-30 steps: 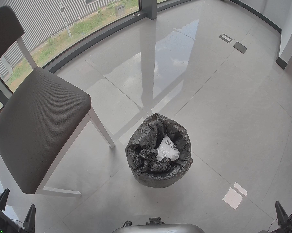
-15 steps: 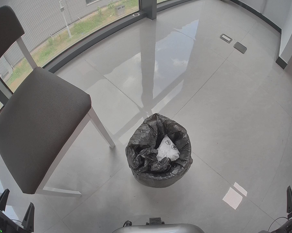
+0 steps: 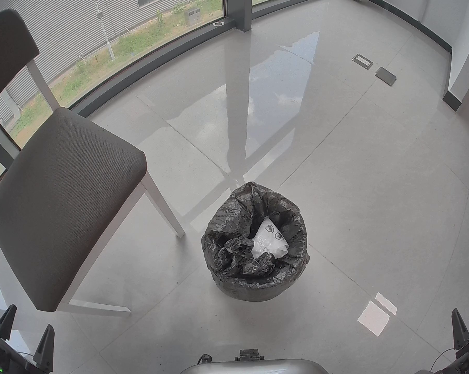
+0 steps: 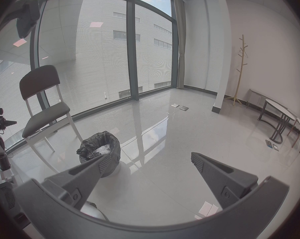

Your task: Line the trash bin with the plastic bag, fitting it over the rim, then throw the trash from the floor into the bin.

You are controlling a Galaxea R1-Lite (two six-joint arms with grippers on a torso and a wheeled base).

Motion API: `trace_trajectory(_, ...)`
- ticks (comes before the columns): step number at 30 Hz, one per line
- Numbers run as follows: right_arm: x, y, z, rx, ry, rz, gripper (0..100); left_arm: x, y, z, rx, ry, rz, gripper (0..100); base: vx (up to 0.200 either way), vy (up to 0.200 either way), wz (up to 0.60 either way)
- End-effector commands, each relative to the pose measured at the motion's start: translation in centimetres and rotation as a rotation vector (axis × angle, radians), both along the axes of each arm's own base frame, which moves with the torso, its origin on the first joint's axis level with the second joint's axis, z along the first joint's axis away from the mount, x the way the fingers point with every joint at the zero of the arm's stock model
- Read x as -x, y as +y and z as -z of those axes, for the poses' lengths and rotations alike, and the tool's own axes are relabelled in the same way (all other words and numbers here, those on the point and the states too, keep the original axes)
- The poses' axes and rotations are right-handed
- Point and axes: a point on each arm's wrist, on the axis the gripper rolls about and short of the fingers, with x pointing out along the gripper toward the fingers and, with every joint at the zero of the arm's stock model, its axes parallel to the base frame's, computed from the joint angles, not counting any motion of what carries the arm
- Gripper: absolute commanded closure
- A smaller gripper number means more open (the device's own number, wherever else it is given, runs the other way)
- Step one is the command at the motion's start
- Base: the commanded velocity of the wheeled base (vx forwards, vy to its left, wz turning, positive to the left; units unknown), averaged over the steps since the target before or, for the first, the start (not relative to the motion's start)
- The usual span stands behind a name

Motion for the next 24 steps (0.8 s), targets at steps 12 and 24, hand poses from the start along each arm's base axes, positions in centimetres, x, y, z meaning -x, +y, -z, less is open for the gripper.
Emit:
trace_trajectory(12, -0.03, -0.03, 0.51, -0.007, 0.004, 0.013, 0, -0.14, 0.16, 0.5, -0.006, 0.022, -0.071, 0, 0.0, 0.0, 0.0)
trace_trajectory(24, -0.03, -0.03, 0.51, -0.007, 0.004, 0.013, 0, -0.12, 0.27, 1.13, -0.049, 0.085, -0.116, 0, 0.0, 0.0, 0.0)
